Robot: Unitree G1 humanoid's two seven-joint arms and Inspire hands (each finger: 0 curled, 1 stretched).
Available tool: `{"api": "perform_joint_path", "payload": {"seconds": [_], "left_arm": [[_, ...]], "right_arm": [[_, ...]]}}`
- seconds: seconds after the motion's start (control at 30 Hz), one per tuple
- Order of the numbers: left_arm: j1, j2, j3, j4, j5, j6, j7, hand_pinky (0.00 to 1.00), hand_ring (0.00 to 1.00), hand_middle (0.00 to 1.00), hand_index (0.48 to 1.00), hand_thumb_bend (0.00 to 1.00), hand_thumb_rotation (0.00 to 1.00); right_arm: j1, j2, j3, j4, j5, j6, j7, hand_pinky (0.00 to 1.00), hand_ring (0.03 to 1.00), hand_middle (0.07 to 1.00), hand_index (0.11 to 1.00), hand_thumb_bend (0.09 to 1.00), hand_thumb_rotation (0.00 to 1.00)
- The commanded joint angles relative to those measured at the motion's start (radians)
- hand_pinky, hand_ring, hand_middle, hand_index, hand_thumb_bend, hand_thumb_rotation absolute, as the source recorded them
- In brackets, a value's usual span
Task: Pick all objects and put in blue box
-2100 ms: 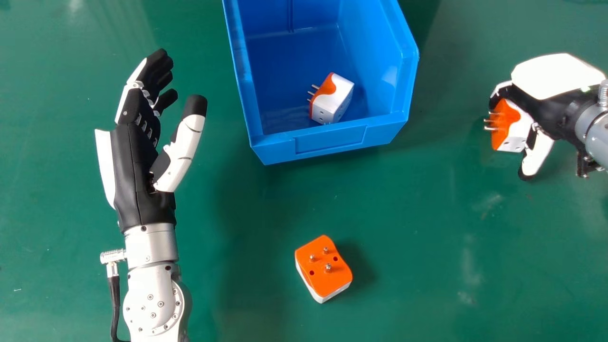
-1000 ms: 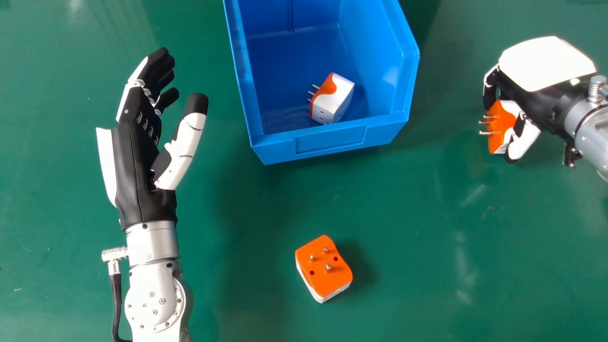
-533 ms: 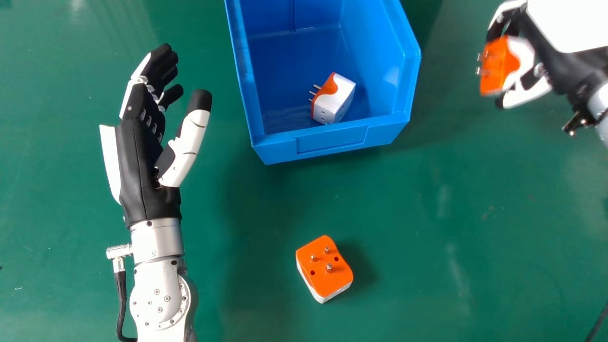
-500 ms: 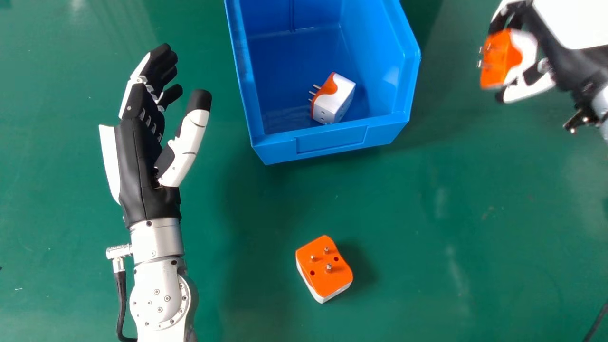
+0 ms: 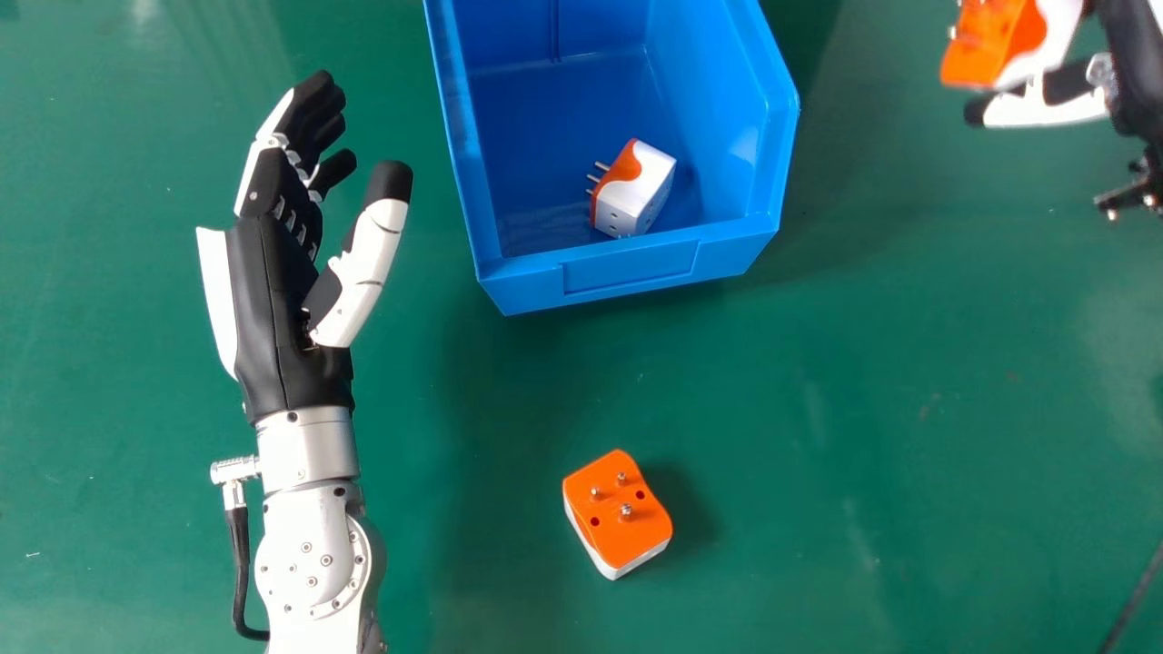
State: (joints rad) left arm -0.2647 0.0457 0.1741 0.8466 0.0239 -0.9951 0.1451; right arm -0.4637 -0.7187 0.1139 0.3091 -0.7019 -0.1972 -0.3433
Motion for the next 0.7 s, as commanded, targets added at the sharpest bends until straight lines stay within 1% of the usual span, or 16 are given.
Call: {"api": "perform_joint_path", "payload": {"seconds": [0.0,0.07,0.1,0.13,0.2,0.3,0.37,0.47,0.53,0.57,0.6,0.67], "left_arm": [[-0.013,-0.004,-0.002,-0.011,-0.004,-0.006,-0.001,0.82,0.85,0.84,0.809,0.69,0.5],[-0.015,-0.001,-0.004,-0.013,0.006,-0.002,0.006,0.82,0.85,0.84,0.809,0.69,0.5],[-0.017,0.0,-0.004,-0.013,0.01,-0.002,0.009,0.82,0.86,0.84,0.81,0.69,0.5],[-0.018,0.0,-0.005,-0.013,0.011,-0.002,0.009,0.82,0.86,0.84,0.81,0.69,0.5],[-0.02,0.001,-0.005,-0.013,0.01,0.001,0.01,0.82,0.86,0.85,0.812,0.68,0.5],[-0.024,0.001,-0.005,-0.016,0.006,0.006,0.009,0.82,0.86,0.85,0.812,0.68,0.5],[-0.024,0.001,-0.004,-0.019,0.007,0.007,0.011,0.82,0.86,0.85,0.812,0.68,0.5],[-0.027,0.002,-0.004,-0.02,0.006,0.004,0.01,0.82,0.86,0.85,0.813,0.67,0.49],[-0.029,0.004,-0.003,-0.023,0.006,0.008,0.01,0.83,0.86,0.85,0.813,0.67,0.49],[-0.03,0.006,-0.003,-0.025,0.01,0.01,0.014,0.83,0.86,0.85,0.813,0.67,0.49],[-0.031,0.009,-0.003,-0.027,0.019,0.011,0.022,0.83,0.86,0.85,0.813,0.67,0.49],[-0.033,0.012,-0.005,-0.034,0.029,0.017,0.029,0.83,0.86,0.85,0.814,0.67,0.49]], "right_arm": [[-0.009,0.011,-0.025,-0.06,-0.006,-0.026,-0.054,0.28,0.339,0.474,0.53,0.511,0.0],[-0.022,0.028,-0.021,-0.094,-0.01,-0.06,-0.072,0.27,0.328,0.474,0.521,0.514,0.0],[-0.032,0.038,-0.017,-0.116,-0.015,-0.067,-0.073,0.26,0.326,0.459,0.522,0.515,0.0],[-0.049,0.051,-0.008,-0.132,-0.028,-0.074,-0.077,0.26,0.326,0.459,0.522,0.515,0.0],[-0.09,0.074,0.013,-0.134,-0.062,-0.082,-0.085,0.26,0.318,0.436,0.522,0.516,0.0],[-0.16,0.115,0.053,-0.072,-0.109,-0.097,-0.106,0.25,0.31,0.421,0.52,0.517,0.0],[-0.198,0.143,0.086,-0.04,-0.137,-0.109,-0.116,0.25,0.31,0.421,0.52,0.517,0.0],[-0.229,0.19,0.126,-0.045,-0.143,-0.102,-0.063,0.24,0.306,0.425,0.515,0.519,0.0],[-0.247,0.221,0.146,-0.04,-0.132,-0.101,-0.036,0.25,0.317,0.44,0.523,0.516,0.0],[-0.257,0.24,0.154,-0.025,-0.126,-0.109,-0.04,0.25,0.317,0.44,0.523,0.516,0.0],[-0.266,0.259,0.164,-0.012,-0.12,-0.113,-0.034,0.25,0.317,0.44,0.523,0.516,0.0],[-0.293,0.294,0.189,0.036,-0.126,-0.129,-0.042,0.26,0.328,0.454,0.527,0.515,0.0]]}}
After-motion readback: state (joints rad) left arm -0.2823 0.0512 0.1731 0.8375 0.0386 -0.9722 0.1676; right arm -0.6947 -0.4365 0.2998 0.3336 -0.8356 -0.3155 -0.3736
